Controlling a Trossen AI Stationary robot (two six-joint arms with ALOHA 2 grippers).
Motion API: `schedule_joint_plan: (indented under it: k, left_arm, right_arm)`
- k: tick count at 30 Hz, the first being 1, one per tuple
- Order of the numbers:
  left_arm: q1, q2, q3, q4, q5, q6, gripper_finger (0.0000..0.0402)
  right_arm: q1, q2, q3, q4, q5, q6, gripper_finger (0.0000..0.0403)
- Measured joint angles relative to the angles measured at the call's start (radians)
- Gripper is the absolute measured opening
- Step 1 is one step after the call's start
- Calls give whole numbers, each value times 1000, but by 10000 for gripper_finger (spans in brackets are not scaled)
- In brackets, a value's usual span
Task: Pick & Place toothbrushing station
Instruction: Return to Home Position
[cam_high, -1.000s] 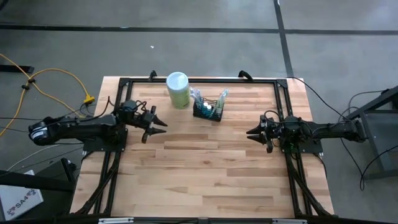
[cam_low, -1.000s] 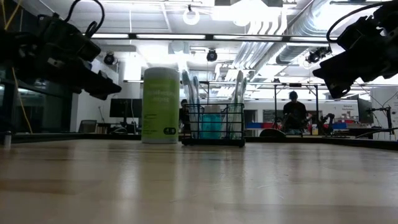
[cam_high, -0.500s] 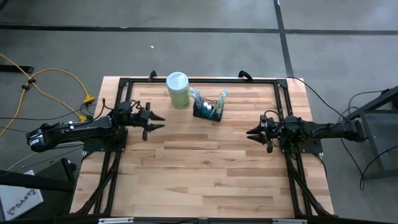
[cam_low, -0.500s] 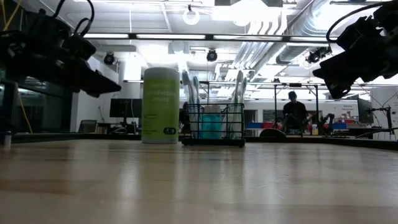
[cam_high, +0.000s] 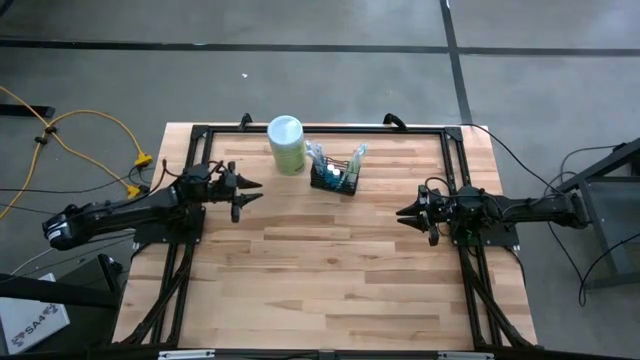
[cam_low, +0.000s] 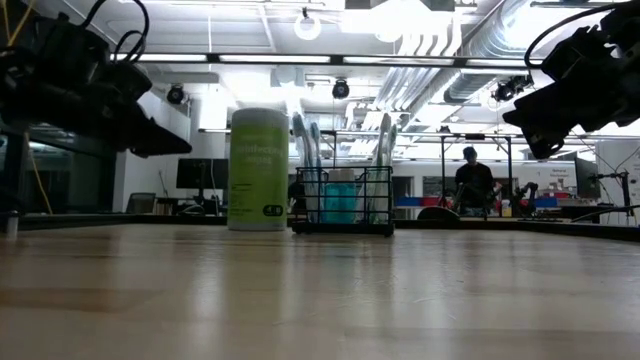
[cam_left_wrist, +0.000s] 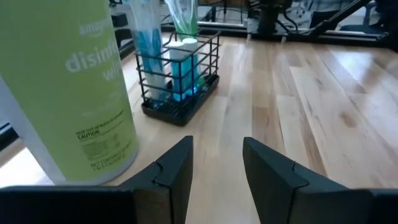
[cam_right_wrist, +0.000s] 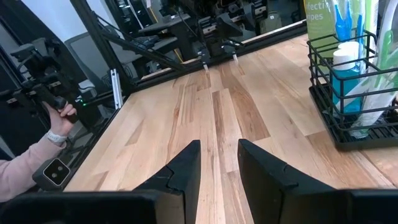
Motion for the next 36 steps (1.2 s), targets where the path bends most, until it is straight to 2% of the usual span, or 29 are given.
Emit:
schedule_joint_plan:
  k: [13, 20, 26, 36]
  left_arm:
    - [0, -225, -1, -196, -63, 5, 137]
    - [-3, -336, -1, -263, -148, -3, 137]
    - [-33, -356, -2, -285, -293, -7, 137]
    - [-36, -354, -2, -287, -295, 47, 137]
  right_arm:
    - [0, 0, 0, 0, 0, 10, 99]
    - [0, 0, 0, 0, 0, 10, 99]
    - [0, 0, 0, 0, 1, 10, 99]
    - [0, 0, 0, 0, 1, 16, 99]
